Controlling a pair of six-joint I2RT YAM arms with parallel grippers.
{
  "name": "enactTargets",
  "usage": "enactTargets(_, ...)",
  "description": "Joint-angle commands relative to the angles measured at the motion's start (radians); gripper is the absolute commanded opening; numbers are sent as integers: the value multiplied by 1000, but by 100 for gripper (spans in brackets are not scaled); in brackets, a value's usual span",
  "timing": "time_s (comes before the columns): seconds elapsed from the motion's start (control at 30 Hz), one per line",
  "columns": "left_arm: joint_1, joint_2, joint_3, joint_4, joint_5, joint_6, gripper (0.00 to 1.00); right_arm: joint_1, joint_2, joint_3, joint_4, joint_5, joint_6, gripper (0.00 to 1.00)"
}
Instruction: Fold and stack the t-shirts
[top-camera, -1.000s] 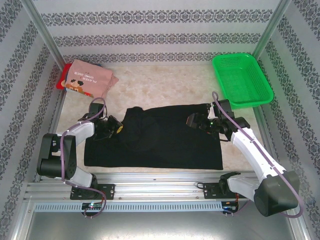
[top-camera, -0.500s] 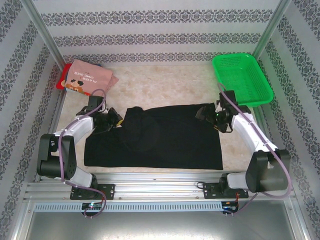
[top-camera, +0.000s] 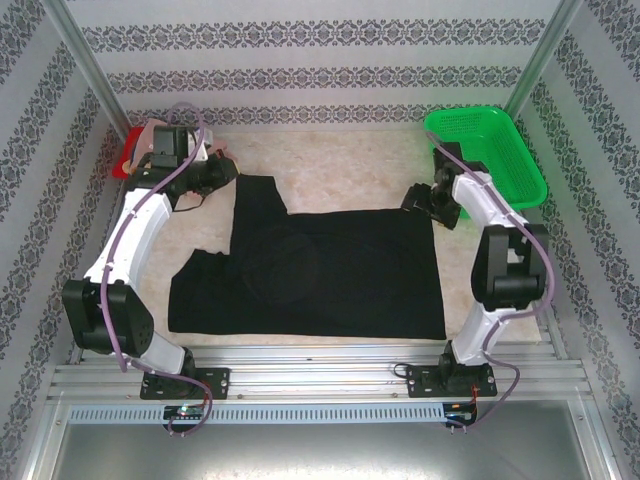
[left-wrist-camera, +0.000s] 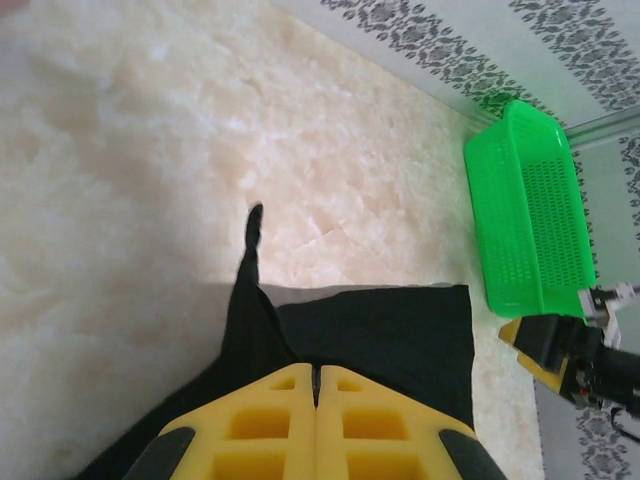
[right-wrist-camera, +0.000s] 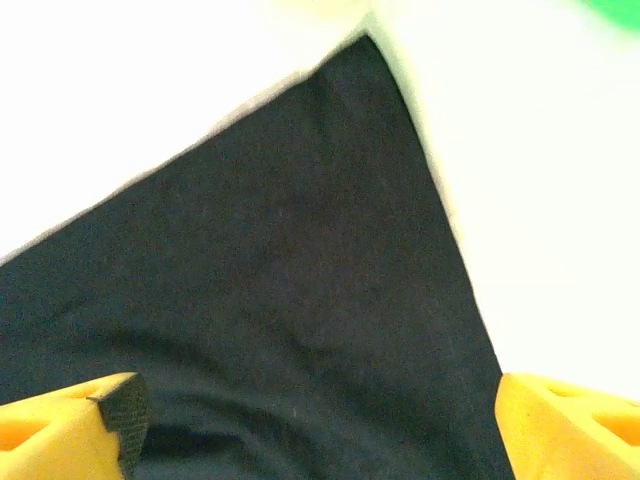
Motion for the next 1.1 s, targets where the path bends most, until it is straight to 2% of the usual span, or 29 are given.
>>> enactTargets(0.0,12,44,74,-51,7,123,0,33,84,125,-107,140,-30,87)
enactTargets(0.23,13,143,259,-99,-20,260,0,66,249,304,-185,265,-44,79)
enactTargets(0.63,12,304,457,-153,-28,394,0,76,406,431,-215,337,-46,70)
enactTargets(1.07,21,324,430,-113,-62,417,0,55,499,497,-214,335,28,60)
